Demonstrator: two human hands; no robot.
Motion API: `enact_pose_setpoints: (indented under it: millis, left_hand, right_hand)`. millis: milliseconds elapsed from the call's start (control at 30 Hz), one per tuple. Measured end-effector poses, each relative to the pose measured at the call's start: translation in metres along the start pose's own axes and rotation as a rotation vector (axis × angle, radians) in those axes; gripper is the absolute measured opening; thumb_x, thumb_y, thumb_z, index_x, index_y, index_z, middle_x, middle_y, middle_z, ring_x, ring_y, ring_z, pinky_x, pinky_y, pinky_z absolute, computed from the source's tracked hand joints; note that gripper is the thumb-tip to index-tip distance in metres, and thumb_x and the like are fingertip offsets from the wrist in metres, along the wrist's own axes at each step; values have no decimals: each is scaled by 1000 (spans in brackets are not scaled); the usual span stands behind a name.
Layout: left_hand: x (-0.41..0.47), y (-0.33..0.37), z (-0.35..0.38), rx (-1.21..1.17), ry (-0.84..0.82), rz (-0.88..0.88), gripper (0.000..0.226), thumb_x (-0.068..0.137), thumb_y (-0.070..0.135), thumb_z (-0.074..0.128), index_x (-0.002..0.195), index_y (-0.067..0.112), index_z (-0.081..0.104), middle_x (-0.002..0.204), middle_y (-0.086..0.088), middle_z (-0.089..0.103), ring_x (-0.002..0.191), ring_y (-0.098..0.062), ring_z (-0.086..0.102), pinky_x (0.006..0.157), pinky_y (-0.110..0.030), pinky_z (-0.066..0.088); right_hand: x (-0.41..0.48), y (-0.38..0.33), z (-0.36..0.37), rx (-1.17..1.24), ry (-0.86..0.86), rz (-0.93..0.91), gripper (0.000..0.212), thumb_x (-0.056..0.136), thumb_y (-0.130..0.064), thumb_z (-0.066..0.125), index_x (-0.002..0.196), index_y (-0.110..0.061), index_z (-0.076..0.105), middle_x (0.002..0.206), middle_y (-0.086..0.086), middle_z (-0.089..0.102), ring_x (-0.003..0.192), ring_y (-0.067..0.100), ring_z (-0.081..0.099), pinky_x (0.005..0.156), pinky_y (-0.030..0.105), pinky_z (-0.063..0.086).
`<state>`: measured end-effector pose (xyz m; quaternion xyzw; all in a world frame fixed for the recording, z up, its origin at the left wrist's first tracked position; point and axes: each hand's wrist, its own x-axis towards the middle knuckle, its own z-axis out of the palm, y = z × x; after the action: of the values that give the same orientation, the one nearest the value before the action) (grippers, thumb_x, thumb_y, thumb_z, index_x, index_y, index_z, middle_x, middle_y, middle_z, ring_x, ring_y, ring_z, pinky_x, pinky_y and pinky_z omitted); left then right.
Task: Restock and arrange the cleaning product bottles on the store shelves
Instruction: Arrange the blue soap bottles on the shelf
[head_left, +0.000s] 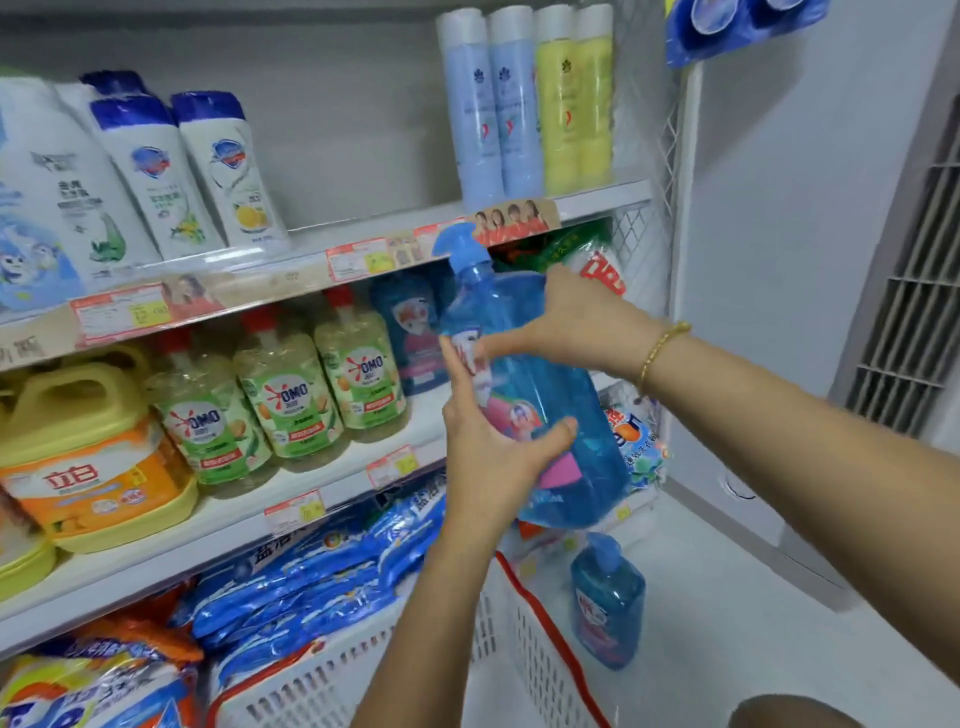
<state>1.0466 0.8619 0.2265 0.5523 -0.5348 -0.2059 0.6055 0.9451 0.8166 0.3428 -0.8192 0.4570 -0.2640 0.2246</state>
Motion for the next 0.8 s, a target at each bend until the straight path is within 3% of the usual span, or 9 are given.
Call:
enact_pose_setpoints:
  millis: [67, 100, 200, 267, 367, 500, 633, 733, 800]
  left_hand:
    - [-8, -9, 17, 156, -3, 16, 134, 60, 41, 84, 137, 58, -24, 146, 11, 25, 117, 7, 38, 91, -18, 34]
    - [-12, -15, 25, 215, 3, 31, 134, 62, 40, 84, 132, 61, -28, 147, 6, 25, 120, -1, 40, 88, -20, 36]
    - [-19, -33, 48, 278, -32, 70, 134, 61, 45, 84, 132, 63, -28, 149, 3, 20, 132, -18, 41, 94, -33, 47]
    - [-20, -48, 62, 283, -89, 61, 135, 59, 47, 84, 133, 62, -27, 150, 3, 17, 136, -23, 36, 98, -45, 47]
    - [-22, -69, 85, 271, -201, 40, 135, 57, 53, 82, 133, 62, -29, 151, 4, 13, 140, -20, 28, 103, -38, 41]
    - [-16, -96, 123, 221, -340, 28, 136, 55, 57, 82, 134, 60, -28, 155, 1, 11, 143, -20, 21, 107, -40, 39]
    - [-3, -132, 156, 210, -561, -2, 125, 68, 43, 81, 140, 56, -20, 160, 6, 10, 144, -7, 17, 112, -29, 31]
    - [3, -173, 170, 205, -704, -63, 95, 84, 38, 67, 148, 41, -3, 157, 17, 16, 141, 6, 15, 115, -24, 23]
    - [5, -206, 173, 403, -728, -97, 83, 87, 48, 55, 152, 30, 6, 158, 11, 15, 142, 2, 10, 118, -26, 17]
  right_hand:
    - [-8, 28, 5, 107, 56, 31, 48, 66, -44, 83, 99, -29, 50, 94, -11, 57, 79, -2, 54, 63, 8, 43]
    - [-12, 45, 11, 201, 68, 41, 50, 64, -40, 86, 97, -29, 49, 94, -13, 57, 80, -4, 55, 69, 6, 45]
    - [-16, 92, 31, 367, 141, 132, 92, 50, -46, 91, 123, -20, 42, 119, -4, 59, 107, 13, 60, 93, 37, 51]
    - [-18, 114, 37, 377, 204, 185, 93, 52, -42, 91, 125, -19, 40, 121, -6, 57, 111, 14, 57, 94, 34, 49]
    - [-27, 144, 41, 335, 299, 243, 85, 53, -38, 91, 120, -20, 43, 111, -7, 58, 103, 13, 58, 82, 28, 49]
    - [-29, 196, 50, 347, 404, 301, 80, 54, -34, 91, 117, -22, 44, 104, -10, 58, 94, 9, 58, 69, 16, 45]
    - [-25, 262, 68, 386, 495, 416, 81, 50, -31, 94, 113, -22, 44, 113, -1, 61, 101, 16, 61, 85, 35, 53]
    - [-22, 310, 90, 322, 482, 485, 83, 49, -28, 94, 114, -23, 43, 111, -1, 58, 97, 17, 59, 80, 32, 51]
    - [-20, 337, 108, 253, 468, 522, 85, 51, -30, 94, 118, -21, 42, 104, -5, 56, 92, 18, 57, 77, 35, 52]
